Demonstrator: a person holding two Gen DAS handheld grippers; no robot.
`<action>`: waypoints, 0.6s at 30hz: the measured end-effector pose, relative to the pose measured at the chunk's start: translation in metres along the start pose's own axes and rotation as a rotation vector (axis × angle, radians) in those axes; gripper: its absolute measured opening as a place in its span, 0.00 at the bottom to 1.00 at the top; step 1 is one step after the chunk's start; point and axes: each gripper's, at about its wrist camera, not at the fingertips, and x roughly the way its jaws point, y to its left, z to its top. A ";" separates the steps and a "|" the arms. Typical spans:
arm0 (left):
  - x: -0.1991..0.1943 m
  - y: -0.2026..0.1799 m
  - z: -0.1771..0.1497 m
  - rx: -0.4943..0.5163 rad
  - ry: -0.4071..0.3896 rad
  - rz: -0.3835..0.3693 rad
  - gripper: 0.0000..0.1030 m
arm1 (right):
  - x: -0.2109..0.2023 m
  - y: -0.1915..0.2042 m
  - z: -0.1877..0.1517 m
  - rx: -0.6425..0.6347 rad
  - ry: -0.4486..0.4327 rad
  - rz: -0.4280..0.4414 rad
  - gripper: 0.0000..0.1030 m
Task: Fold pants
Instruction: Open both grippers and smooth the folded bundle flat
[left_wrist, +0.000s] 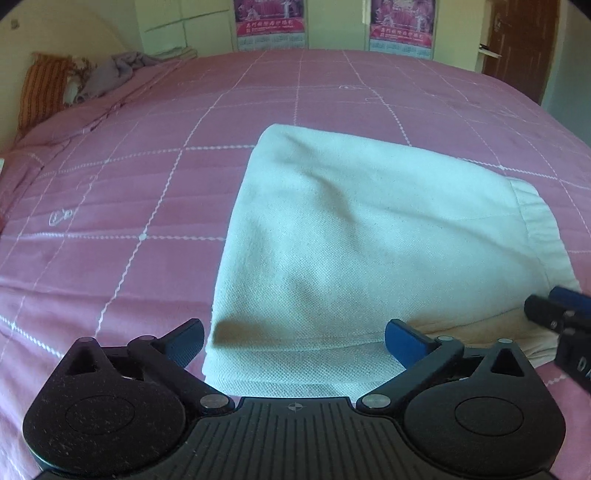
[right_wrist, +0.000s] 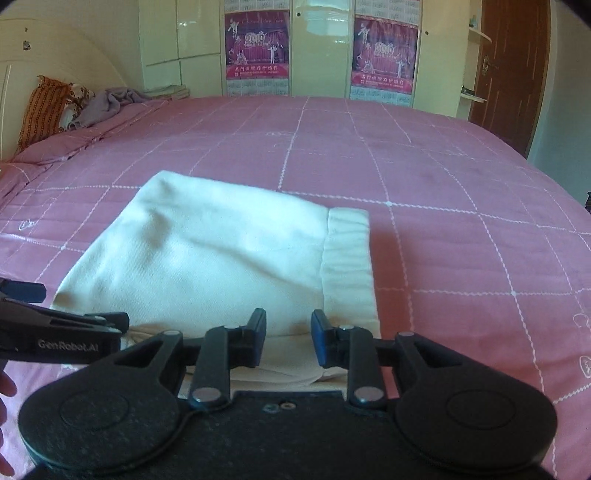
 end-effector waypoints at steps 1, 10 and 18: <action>0.000 0.003 0.001 -0.033 0.016 -0.007 1.00 | 0.006 -0.001 -0.002 -0.004 0.025 -0.008 0.26; -0.002 0.017 -0.007 -0.066 0.015 -0.018 1.00 | 0.012 0.001 -0.007 -0.032 0.055 -0.007 0.28; -0.028 0.001 -0.018 0.035 -0.033 0.075 1.00 | -0.005 0.006 -0.008 -0.006 0.040 -0.017 0.29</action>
